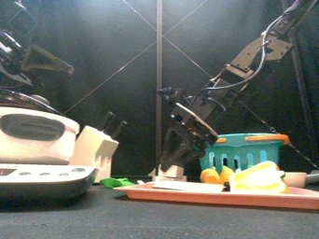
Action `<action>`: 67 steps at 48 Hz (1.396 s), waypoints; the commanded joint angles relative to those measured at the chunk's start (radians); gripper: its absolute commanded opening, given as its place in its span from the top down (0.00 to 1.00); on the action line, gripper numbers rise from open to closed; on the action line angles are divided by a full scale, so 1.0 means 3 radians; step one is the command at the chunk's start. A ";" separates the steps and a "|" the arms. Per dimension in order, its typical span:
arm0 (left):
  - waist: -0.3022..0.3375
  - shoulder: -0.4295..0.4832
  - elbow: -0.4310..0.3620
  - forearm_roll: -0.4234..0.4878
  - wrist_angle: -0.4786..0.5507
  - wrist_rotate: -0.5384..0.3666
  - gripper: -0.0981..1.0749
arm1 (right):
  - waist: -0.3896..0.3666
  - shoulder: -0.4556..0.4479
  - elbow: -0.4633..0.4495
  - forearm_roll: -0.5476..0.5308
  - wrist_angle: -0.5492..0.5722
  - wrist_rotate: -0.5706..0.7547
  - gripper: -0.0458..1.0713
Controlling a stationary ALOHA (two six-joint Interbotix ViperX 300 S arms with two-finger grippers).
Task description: Place white sushi piece above stove
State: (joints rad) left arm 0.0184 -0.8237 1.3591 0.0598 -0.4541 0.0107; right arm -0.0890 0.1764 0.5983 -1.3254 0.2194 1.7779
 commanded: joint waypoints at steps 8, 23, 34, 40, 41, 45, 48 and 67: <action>0.0010 0.0010 -0.0036 -0.0005 -0.0010 0.0005 0.71 | -0.0015 0.0005 -0.0568 -0.0153 -0.0026 0.0005 0.33; 0.0046 0.0010 -0.0041 -0.0005 0.0036 0.0000 0.71 | -0.0010 0.0532 -0.1278 -0.0358 -0.0143 0.0005 0.33; 0.0056 0.0010 -0.0036 -0.0005 0.0051 0.0005 0.71 | -0.0015 0.0839 -0.1723 -0.0363 -0.0353 0.0005 0.33; 0.0061 0.0010 -0.0036 -0.0005 0.0051 0.0005 0.71 | -0.0020 0.0951 -0.1902 -0.0394 -0.0414 0.0005 0.33; 0.0061 0.0005 -0.0036 -0.0005 0.0051 0.0005 0.71 | -0.0020 0.0972 -0.1933 -0.0399 -0.0419 0.0005 0.33; 0.0066 0.0010 -0.0036 -0.0005 0.0051 0.0005 0.71 | -0.0026 0.1043 -0.2040 -0.0394 -0.0460 0.0005 0.33; 0.0066 0.0005 -0.0036 -0.0005 0.0051 0.0005 0.71 | -0.0026 0.1089 -0.2112 -0.0399 -0.0486 0.0005 0.33; 0.0041 0.0005 -0.0015 -0.0005 0.0307 -0.0005 0.71 | -0.0041 0.1329 -0.2327 -0.0337 -0.0557 0.0010 0.31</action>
State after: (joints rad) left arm 0.0337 -0.8237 1.3652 0.0598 -0.3850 0.0107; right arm -0.0905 0.6044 -0.0736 -1.4312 0.0552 1.7779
